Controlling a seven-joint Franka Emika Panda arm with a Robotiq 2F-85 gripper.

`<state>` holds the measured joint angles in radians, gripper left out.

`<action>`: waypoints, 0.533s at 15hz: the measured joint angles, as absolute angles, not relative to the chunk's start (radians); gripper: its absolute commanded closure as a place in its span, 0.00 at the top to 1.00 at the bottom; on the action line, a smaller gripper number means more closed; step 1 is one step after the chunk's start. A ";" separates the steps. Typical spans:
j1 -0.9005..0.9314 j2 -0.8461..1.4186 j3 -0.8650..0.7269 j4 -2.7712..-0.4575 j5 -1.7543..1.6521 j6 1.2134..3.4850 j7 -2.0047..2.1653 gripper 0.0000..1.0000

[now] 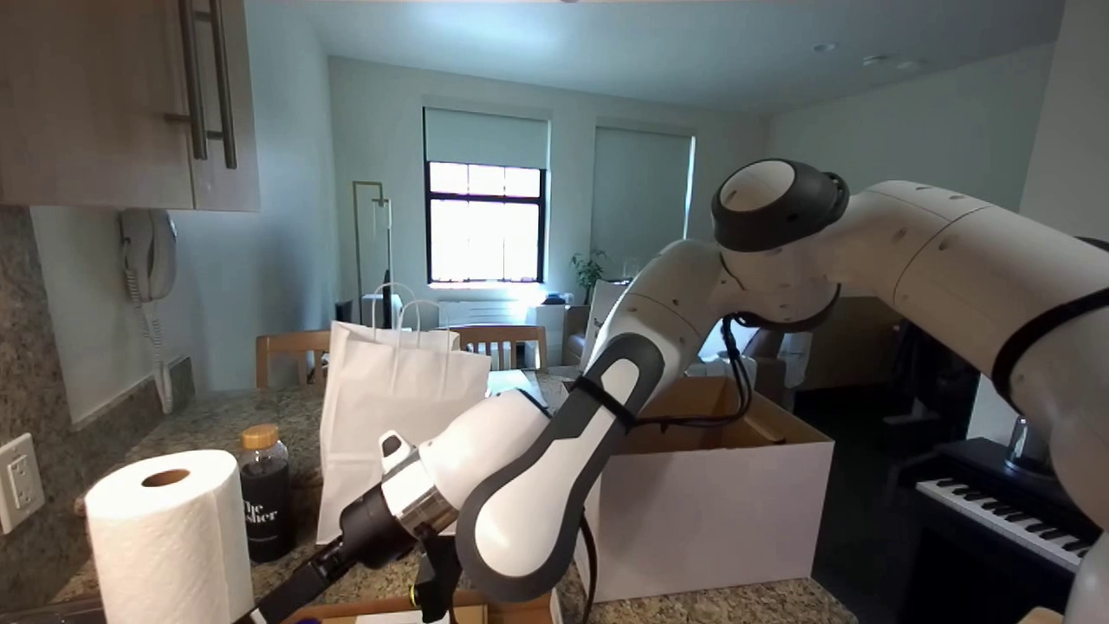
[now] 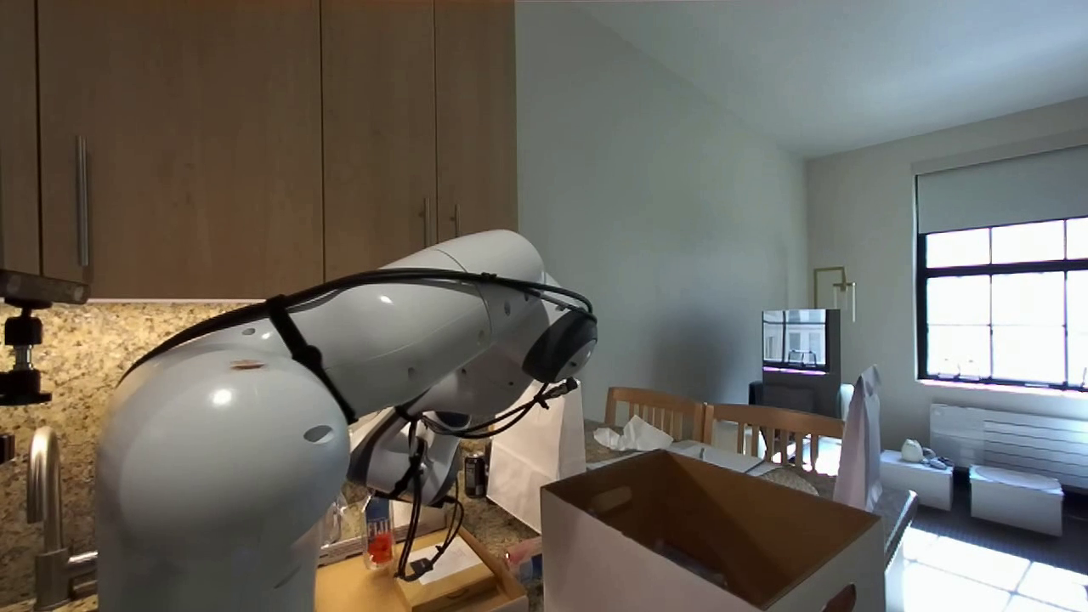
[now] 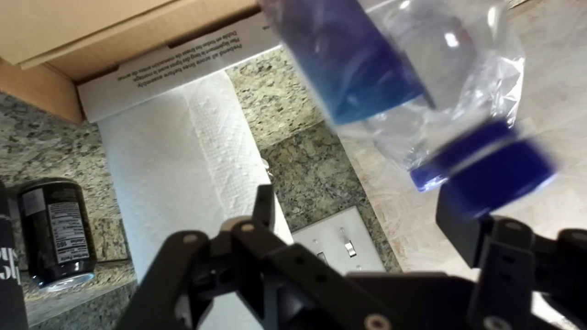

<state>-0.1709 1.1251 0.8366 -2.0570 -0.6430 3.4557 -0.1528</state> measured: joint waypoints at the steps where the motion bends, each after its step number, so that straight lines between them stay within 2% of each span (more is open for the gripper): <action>1: -0.182 1.125 0.841 -2.050 -0.643 3.456 -0.153 1.00; 8: -0.270 1.123 0.883 -2.013 -0.643 3.456 -0.153 1.00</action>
